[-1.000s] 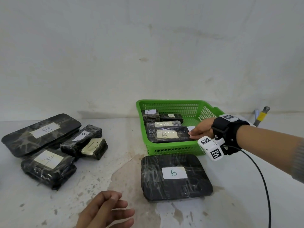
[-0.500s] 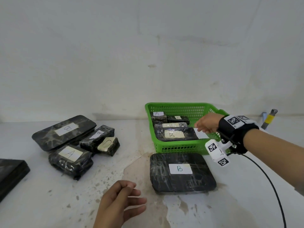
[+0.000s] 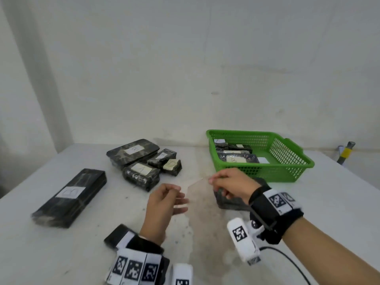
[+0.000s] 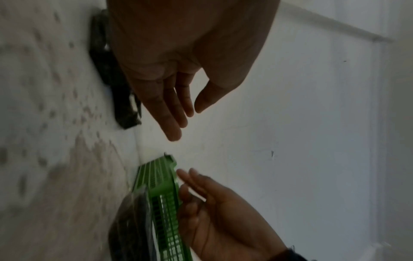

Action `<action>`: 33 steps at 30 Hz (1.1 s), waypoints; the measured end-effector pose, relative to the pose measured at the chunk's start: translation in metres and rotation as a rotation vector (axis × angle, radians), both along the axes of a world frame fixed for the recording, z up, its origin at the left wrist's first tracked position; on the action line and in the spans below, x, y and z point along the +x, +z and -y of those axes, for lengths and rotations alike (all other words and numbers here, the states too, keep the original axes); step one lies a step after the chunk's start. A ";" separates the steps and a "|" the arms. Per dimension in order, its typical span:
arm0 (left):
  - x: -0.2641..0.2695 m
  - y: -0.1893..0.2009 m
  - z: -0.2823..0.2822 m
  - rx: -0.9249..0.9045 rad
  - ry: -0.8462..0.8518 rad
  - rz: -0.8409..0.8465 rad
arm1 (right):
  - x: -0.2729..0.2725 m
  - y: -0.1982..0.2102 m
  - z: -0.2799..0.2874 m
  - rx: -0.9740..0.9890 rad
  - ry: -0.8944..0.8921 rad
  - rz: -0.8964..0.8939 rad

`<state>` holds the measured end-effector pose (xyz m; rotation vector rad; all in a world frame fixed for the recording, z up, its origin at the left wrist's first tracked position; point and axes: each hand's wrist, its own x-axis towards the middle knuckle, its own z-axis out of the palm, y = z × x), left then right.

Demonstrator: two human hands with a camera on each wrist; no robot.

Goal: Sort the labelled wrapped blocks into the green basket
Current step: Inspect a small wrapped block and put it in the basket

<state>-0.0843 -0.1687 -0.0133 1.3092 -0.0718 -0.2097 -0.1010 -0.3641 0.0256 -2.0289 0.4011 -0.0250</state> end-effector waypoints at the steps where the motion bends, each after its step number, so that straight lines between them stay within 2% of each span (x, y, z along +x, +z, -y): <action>1: 0.002 0.000 -0.012 0.060 0.032 0.042 | -0.005 -0.009 -0.014 0.016 0.023 -0.028; 5: 0.008 -0.001 -0.071 0.349 0.149 0.192 | -0.024 -0.038 -0.069 0.112 0.136 -0.134; 9: 0.013 -0.009 -0.121 0.607 0.127 0.125 | -0.039 -0.050 -0.110 0.190 0.171 -0.150; 12: 0.013 -0.013 -0.141 0.774 -0.014 0.034 | -0.045 -0.056 -0.128 0.160 0.187 -0.174; 16: 0.011 -0.021 -0.151 0.835 -0.138 -0.078 | -0.050 -0.066 -0.142 0.103 0.166 -0.174; 20: 0.009 -0.031 -0.153 0.900 -0.110 0.009 | -0.052 -0.069 -0.143 0.165 0.126 -0.155; 24: 0.009 -0.033 -0.157 0.813 -0.095 0.010 | -0.053 -0.070 -0.139 0.286 0.082 -0.122; 30: 0.019 -0.028 -0.148 0.483 -0.163 -0.064 | -0.033 -0.072 -0.120 0.658 -0.066 0.138; 33: 0.025 -0.029 -0.134 0.349 -0.166 -0.083 | -0.019 -0.077 -0.115 0.738 -0.116 0.182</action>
